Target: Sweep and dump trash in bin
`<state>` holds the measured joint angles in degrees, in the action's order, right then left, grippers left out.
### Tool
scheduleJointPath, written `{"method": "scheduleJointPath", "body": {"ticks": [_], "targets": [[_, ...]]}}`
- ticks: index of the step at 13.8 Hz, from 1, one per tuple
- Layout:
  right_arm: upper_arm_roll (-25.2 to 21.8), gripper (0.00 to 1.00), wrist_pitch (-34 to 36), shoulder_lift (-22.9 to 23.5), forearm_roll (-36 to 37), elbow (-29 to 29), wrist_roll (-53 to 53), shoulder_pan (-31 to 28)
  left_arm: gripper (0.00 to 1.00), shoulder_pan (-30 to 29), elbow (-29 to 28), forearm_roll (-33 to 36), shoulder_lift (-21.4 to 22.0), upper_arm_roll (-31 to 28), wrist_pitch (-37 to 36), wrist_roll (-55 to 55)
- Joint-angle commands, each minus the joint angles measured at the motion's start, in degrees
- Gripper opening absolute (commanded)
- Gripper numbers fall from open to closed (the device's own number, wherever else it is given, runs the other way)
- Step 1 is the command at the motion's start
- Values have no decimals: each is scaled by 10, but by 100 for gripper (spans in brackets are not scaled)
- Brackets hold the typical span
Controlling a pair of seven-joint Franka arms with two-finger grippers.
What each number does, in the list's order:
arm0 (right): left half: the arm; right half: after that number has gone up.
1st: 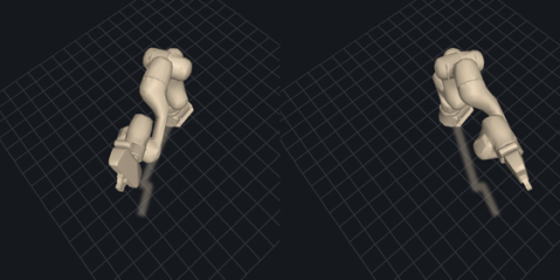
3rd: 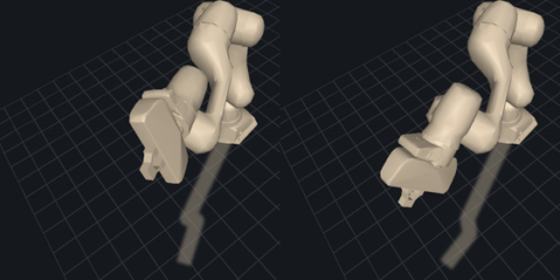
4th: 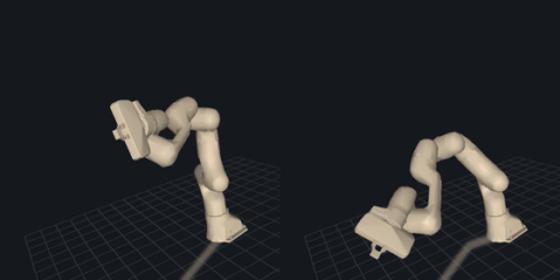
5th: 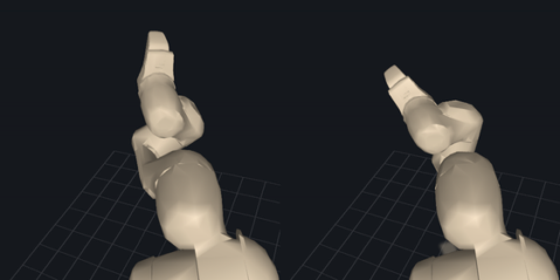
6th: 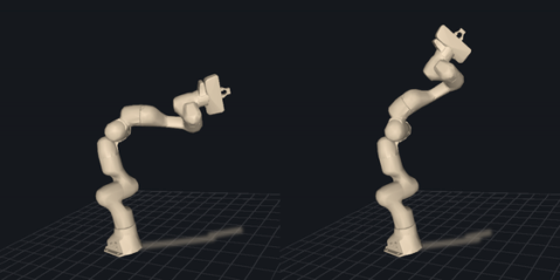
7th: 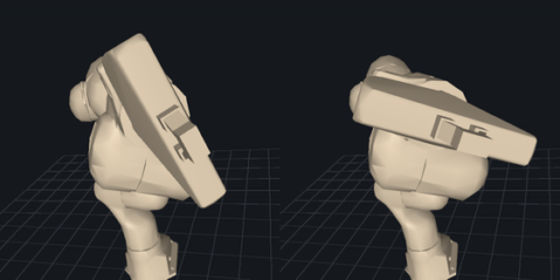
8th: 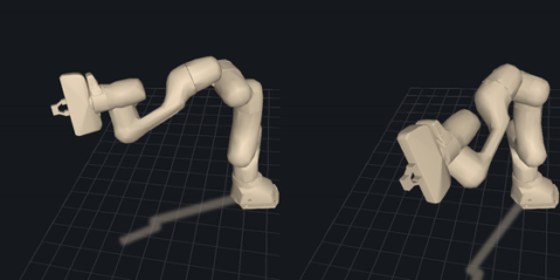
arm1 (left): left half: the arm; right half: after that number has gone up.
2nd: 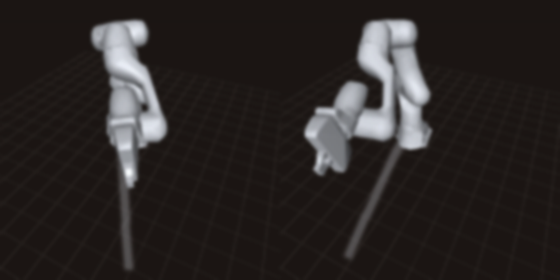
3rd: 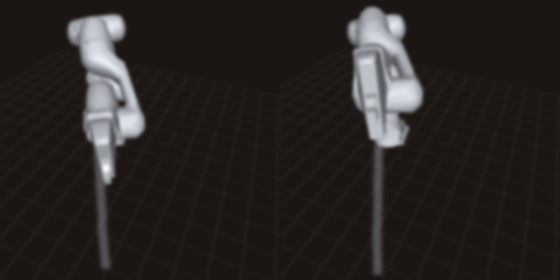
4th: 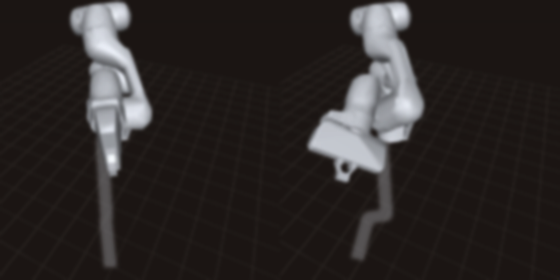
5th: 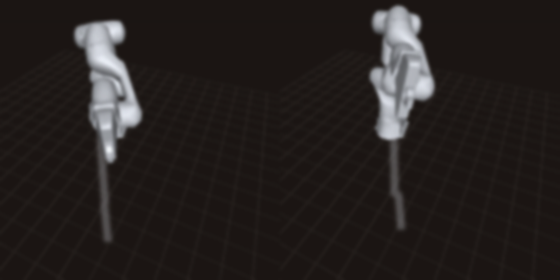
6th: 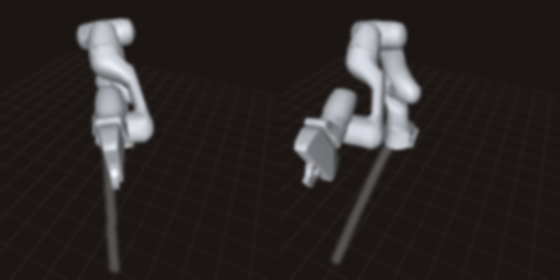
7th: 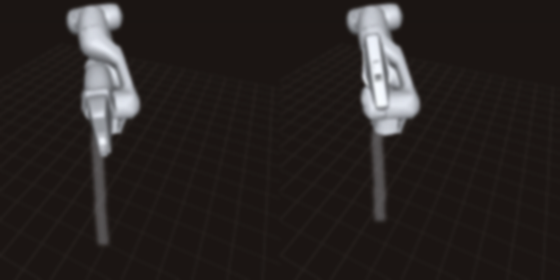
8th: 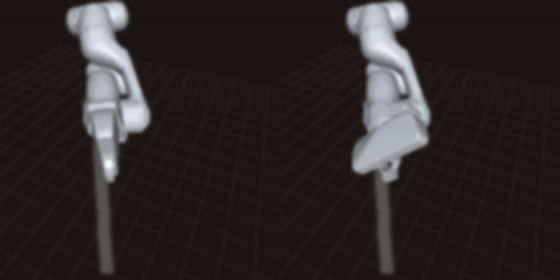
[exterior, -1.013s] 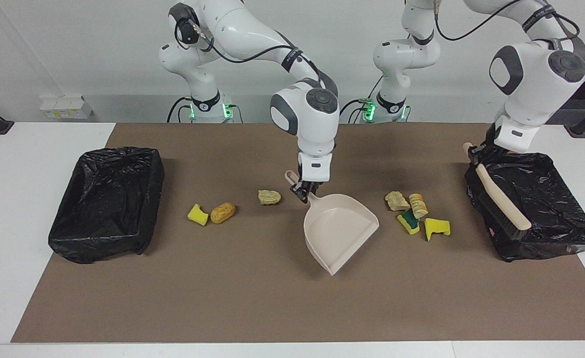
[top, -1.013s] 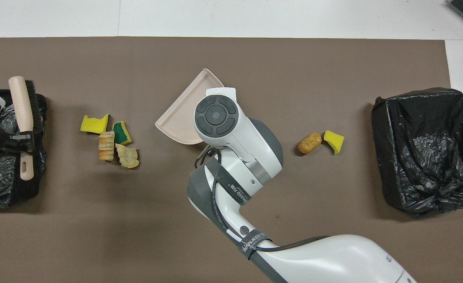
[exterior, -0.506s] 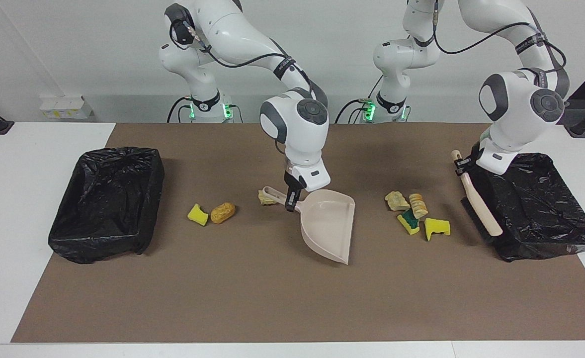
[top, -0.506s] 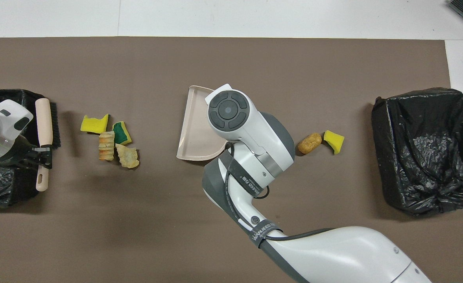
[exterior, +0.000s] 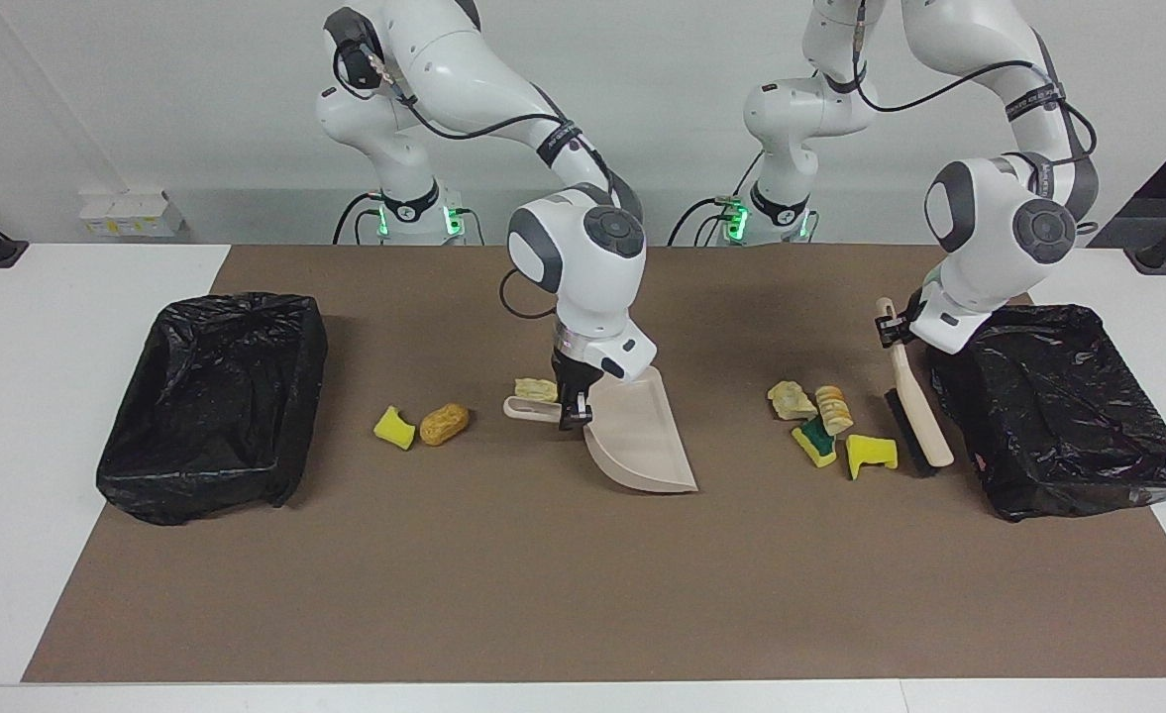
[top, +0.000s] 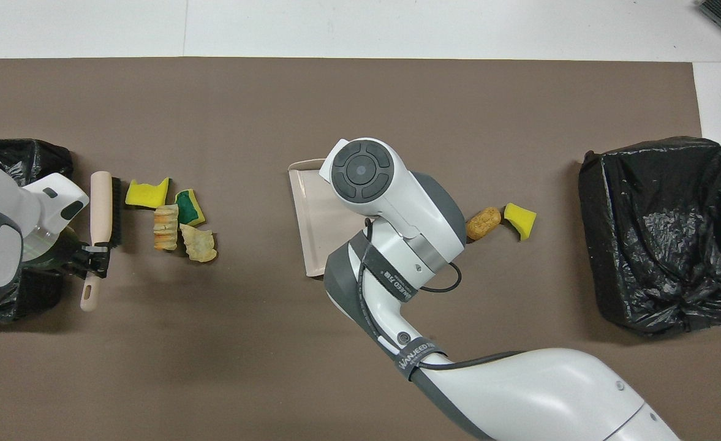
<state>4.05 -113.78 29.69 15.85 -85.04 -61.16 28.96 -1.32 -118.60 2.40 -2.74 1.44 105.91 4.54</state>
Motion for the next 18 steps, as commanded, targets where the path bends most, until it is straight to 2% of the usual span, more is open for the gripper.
{"method": "scheduleJointPath", "body": {"ticks": [1, 4, 7, 9, 18], "targets": [[7, 0, -10, -2, 23, -18, -21, -2, 0, 35, -34, -15, 27, -6, 24, 0], [8, 0, -15, -2, 21, -23, -25, -4, 0, 61, -71, -24, 48, -6, 50, 17], [8, 0, -53, -9, 17, -49, -30, -7, 0, 107, -71, -59, 48, -6, 58, 80], [9, 0, -53, -9, 16, -51, -30, -7, 0, 145, -72, -80, 40, -6, 74, 123], [9, 0, -44, -12, -8, -54, 15, -2, 0, 283, -82, -203, 36, -7, 181, 170]]}}
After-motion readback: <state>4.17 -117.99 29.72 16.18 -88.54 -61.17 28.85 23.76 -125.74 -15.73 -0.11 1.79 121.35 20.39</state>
